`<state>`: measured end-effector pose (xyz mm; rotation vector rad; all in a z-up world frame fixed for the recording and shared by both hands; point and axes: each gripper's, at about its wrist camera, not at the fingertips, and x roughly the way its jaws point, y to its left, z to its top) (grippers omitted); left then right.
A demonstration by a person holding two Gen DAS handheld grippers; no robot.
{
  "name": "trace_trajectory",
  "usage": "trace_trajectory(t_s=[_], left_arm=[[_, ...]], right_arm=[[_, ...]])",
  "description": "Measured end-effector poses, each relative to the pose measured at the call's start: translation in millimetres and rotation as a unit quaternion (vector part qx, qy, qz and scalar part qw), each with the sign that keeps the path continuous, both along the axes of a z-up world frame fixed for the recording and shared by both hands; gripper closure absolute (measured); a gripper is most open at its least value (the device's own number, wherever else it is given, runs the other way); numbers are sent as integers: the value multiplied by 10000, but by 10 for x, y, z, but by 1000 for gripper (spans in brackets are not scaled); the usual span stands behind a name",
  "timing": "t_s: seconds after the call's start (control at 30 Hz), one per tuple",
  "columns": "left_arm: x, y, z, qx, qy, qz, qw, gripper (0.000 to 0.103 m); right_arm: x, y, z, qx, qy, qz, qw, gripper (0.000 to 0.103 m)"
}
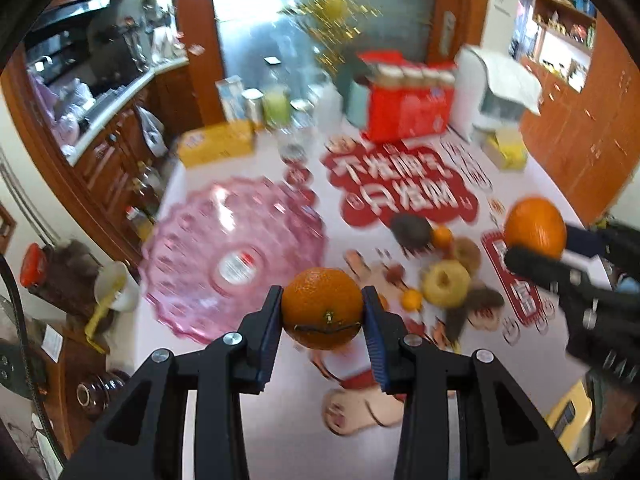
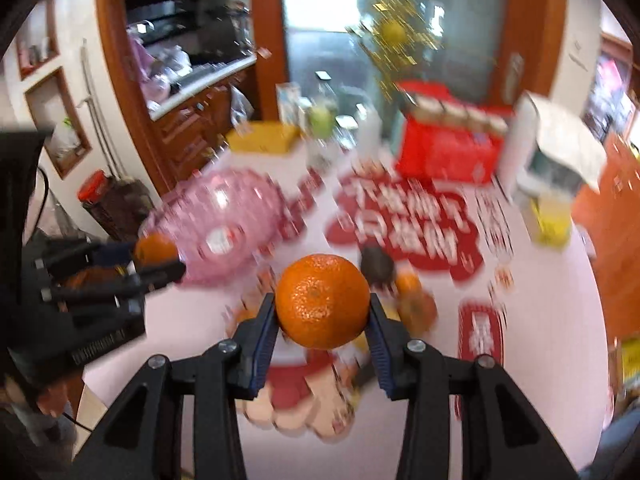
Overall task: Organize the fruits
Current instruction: 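Carry both oranges over the pink glass bowl and open the left tool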
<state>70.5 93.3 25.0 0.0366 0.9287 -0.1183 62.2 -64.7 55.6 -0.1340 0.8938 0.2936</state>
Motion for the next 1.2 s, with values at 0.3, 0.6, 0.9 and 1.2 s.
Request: trace_trajectory(t_s=[0.3,0.6,0.9,1.2], left_arm=[[553,908,-212,-140,226,792,9965,66],[806,1227,-952,-194,818,989,9915,66],[1134,1174,-1487,-123,1243,825,9887,66],[1267,1178,-1769,-31,1492,810,9855,65]], right_arm=[[751,847,-103,282,297,310,9987,61],[1045,1434,-903,83,1015,550,9933,60],[1322,1510,-1467,-230,1492,436,9876,60],[1389,1549,-1710,-417,1581,523,9851,59]])
